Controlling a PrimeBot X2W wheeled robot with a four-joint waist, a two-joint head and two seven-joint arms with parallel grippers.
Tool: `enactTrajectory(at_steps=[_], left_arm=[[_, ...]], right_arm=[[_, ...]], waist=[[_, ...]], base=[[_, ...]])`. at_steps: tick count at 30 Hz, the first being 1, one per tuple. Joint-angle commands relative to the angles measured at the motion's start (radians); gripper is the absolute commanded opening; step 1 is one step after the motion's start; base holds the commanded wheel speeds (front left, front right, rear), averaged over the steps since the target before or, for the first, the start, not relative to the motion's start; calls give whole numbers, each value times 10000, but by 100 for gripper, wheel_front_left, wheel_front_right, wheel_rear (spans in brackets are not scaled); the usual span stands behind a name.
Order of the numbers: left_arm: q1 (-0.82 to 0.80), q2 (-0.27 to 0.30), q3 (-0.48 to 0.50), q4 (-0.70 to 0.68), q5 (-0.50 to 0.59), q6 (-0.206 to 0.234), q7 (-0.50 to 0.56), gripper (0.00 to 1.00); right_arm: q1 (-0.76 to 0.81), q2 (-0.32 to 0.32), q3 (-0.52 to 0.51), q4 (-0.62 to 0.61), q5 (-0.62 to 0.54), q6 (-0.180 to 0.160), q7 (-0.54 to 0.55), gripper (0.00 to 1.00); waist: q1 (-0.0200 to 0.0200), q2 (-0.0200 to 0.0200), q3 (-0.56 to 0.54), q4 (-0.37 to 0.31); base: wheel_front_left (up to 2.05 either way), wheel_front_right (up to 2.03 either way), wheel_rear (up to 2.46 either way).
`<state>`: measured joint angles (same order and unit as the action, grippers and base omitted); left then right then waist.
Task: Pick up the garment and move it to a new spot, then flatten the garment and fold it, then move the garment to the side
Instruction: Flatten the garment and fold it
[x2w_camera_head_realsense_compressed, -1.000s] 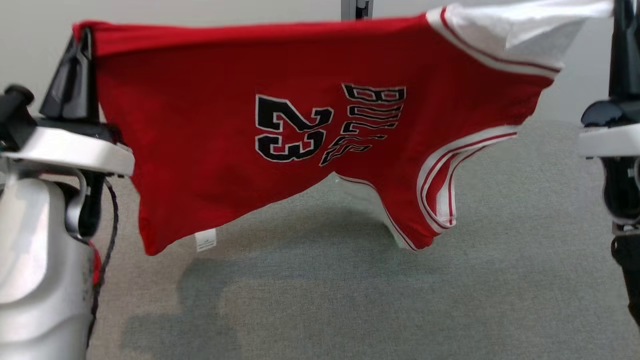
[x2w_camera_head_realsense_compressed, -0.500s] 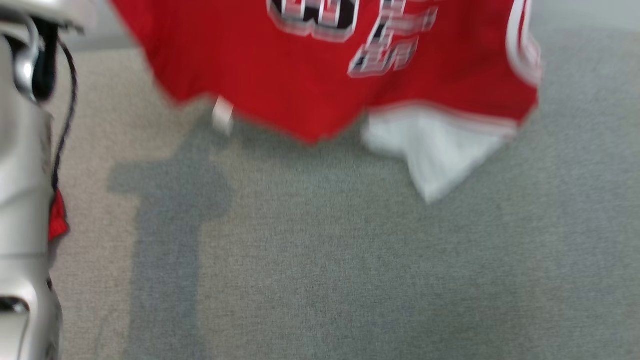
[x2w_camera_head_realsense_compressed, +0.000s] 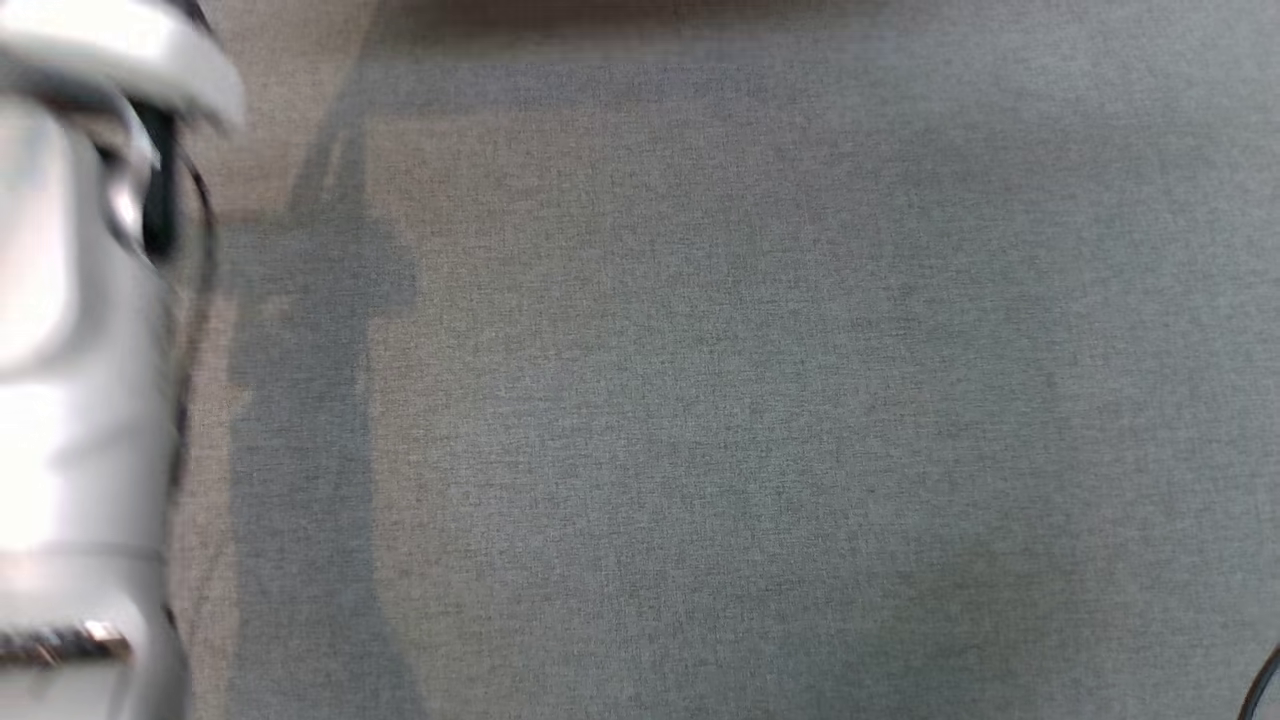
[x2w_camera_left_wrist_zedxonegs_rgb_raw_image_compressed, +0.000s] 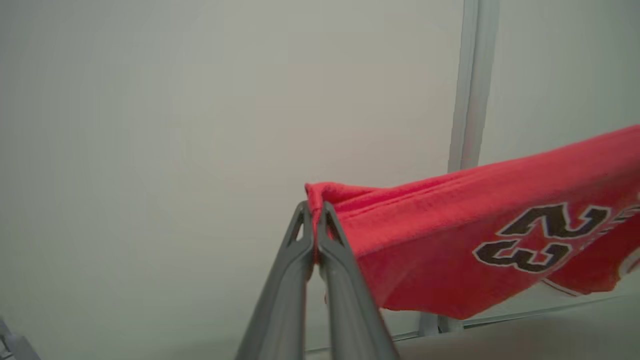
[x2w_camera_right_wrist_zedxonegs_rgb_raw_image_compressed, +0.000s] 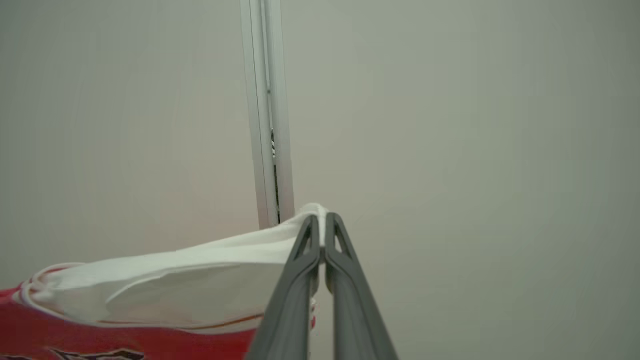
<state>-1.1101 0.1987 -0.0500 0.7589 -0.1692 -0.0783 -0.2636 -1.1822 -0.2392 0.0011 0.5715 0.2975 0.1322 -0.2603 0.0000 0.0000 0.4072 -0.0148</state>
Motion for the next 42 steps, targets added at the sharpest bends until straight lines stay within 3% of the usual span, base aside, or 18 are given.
enactTrajectory(at_steps=[1,9,17,22,28,37,42], left_arm=[[1085,-152,219,17,-133,9,-10,0],[5064,-1116,850,113,-439,-149,-14,0],[7386,-1385,1347,92,-571,-49,-13,0],[8689,-1431,1708,-104,-1003,53,-14,0],[10069,-1428,1414,-407,-1401,61,-15,0],[11361,-1426,1677,-561,-1618,247,-16,0],[11703,-1433,1595,-986,-1241,68,-16,0]], right_arm=[[1380,-1,156,-364,265,-27,-68,0],[6489,551,664,-1212,1563,-16,-69,0],[9300,719,1300,-1360,2213,-18,-70,0],[10532,811,1323,-1251,2323,-18,-70,0],[11745,1099,1259,-1009,2349,-18,-70,0],[13026,1253,1382,-1052,2498,-18,-71,0],[13568,1179,1305,-1514,2603,-18,-71,0]], waist=[[0,0,-100,-19],[0,0,-876,-308],[0,0,-1931,-597],[0,0,-2841,-723],[0,0,-3827,-777],[0,0,-4552,-628],[0,0,-4669,-484]], base=[[0,0,0],[0,0,0],[0,0,0],[0,0,0],[0,0,0],[0,0,0],[0,0,0]])
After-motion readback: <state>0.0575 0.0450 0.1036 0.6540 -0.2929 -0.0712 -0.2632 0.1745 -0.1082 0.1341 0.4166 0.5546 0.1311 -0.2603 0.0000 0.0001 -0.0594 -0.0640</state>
